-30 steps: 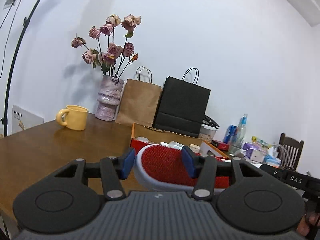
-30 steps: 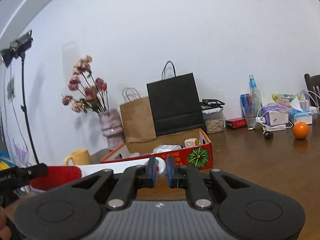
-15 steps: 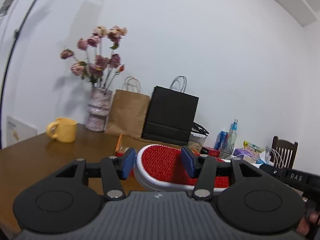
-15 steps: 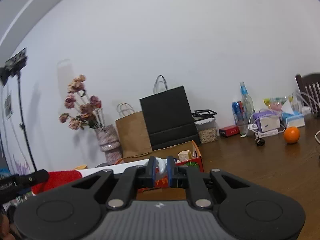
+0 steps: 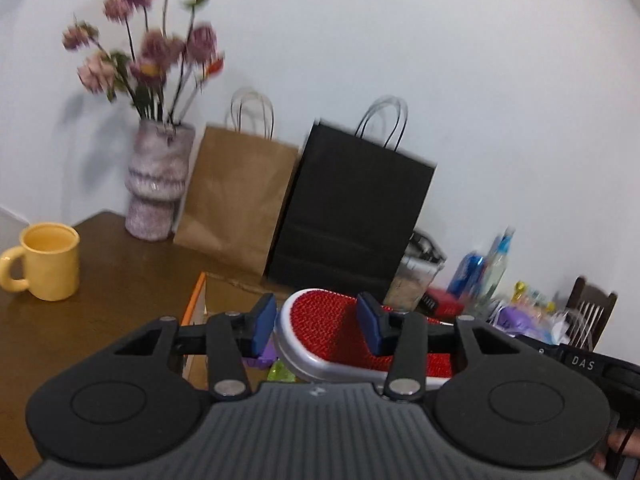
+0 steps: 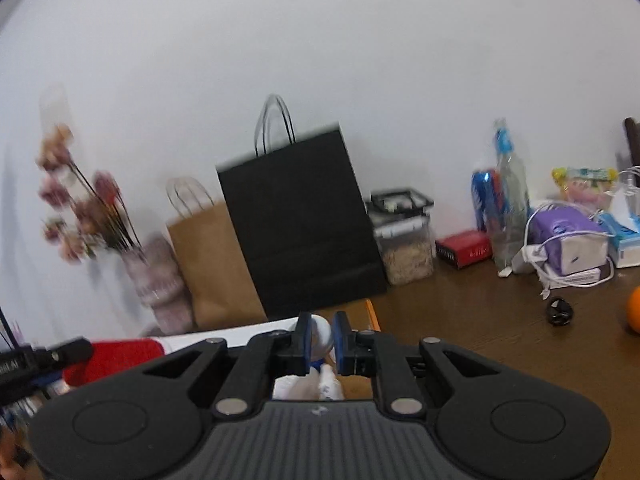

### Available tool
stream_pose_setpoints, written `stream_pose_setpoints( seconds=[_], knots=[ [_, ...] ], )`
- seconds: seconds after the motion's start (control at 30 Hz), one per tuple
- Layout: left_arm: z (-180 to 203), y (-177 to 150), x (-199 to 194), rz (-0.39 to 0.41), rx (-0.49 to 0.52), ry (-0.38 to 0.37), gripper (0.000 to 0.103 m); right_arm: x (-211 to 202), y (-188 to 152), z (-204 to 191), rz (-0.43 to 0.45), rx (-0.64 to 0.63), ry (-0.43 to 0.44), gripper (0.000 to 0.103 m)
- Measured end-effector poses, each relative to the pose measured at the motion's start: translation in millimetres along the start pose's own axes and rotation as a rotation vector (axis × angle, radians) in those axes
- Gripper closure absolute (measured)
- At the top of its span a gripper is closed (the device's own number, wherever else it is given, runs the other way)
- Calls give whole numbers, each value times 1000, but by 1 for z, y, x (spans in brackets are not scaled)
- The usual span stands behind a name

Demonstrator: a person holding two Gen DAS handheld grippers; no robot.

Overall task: Organize rigid objects
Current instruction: 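Carry the lint brush over the red box with the left tool, then lower the lint brush into the box and open the left tool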

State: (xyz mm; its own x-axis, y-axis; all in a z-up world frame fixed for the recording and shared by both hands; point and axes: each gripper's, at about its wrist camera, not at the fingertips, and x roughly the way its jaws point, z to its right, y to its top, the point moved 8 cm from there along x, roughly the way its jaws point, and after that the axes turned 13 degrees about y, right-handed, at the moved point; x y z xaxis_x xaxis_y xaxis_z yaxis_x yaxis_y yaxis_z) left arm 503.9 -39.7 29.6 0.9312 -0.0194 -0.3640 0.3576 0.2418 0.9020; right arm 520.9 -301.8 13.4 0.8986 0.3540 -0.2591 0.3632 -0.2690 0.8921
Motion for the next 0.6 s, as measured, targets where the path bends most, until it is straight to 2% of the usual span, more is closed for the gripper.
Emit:
stream_pose_setpoints(
  seconds=[0.23, 0.43, 0.5, 0.6],
  knots=[
    [-16, -41, 75, -162, 7, 41, 59, 70, -39, 23, -159, -32, -54, 91],
    [-32, -68, 101, -261, 33, 49, 58, 96, -72, 27, -255, -103, -86, 89],
    [-27, -73, 100, -250, 111, 54, 56, 98, -78, 27, -258, -131, -93, 89],
    [-20, -72, 96, -236, 155, 46, 49, 101, -79, 23, -260, -163, -111, 88]
  ],
)
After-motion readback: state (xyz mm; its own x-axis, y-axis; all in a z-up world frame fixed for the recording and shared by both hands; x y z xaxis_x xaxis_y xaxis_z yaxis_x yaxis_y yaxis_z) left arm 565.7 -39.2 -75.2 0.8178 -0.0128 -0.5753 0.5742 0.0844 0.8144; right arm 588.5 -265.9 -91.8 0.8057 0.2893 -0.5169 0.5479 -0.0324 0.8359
